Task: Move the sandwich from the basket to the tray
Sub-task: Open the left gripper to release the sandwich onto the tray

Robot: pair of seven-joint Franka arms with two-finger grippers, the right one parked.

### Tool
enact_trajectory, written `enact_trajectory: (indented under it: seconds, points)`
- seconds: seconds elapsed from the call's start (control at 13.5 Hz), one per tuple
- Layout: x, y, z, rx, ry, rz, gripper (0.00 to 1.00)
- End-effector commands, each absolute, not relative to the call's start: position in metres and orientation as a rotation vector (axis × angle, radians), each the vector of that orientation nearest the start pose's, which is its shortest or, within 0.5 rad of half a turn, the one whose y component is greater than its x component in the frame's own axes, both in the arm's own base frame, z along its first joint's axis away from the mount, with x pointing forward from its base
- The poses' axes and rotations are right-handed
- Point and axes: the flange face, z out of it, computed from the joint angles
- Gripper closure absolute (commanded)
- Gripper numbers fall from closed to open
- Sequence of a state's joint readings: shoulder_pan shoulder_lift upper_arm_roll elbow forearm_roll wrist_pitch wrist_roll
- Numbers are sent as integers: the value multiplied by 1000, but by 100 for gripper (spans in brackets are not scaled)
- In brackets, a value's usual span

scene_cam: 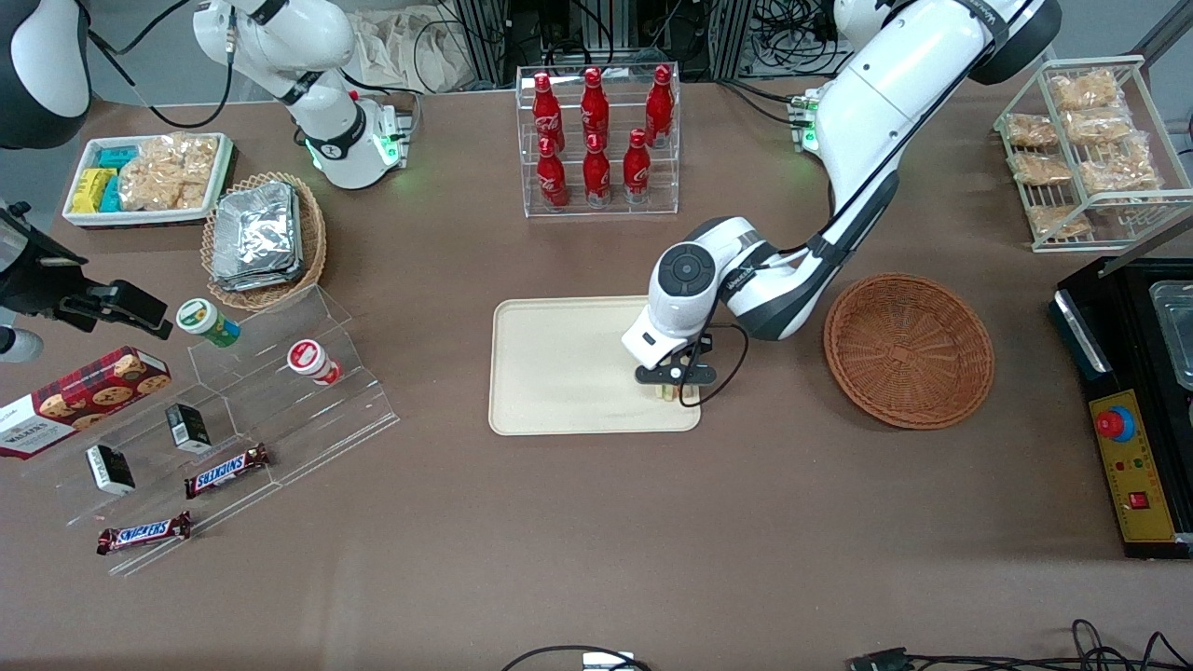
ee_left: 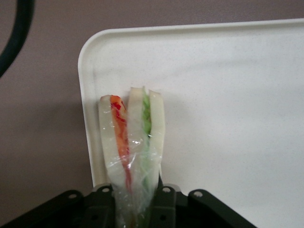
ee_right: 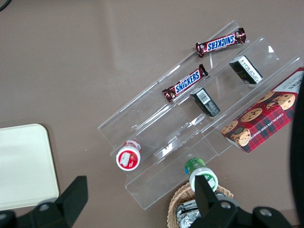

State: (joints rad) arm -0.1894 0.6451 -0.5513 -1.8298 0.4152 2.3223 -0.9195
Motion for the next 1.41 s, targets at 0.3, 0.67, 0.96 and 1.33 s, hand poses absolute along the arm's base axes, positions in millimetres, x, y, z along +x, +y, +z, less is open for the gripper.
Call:
enact_trajectory:
  seconds: [0.3,0.67,0.96,1.33]
  points:
    - [499,-413,241,-3149,-42,-5,0]
    - [500,-408,307,-3120,-141,-61,0]
    - [508,-377,423,-3092,-165,-32,0]
    - [528,-214,550,-3079,-377,-14,0]
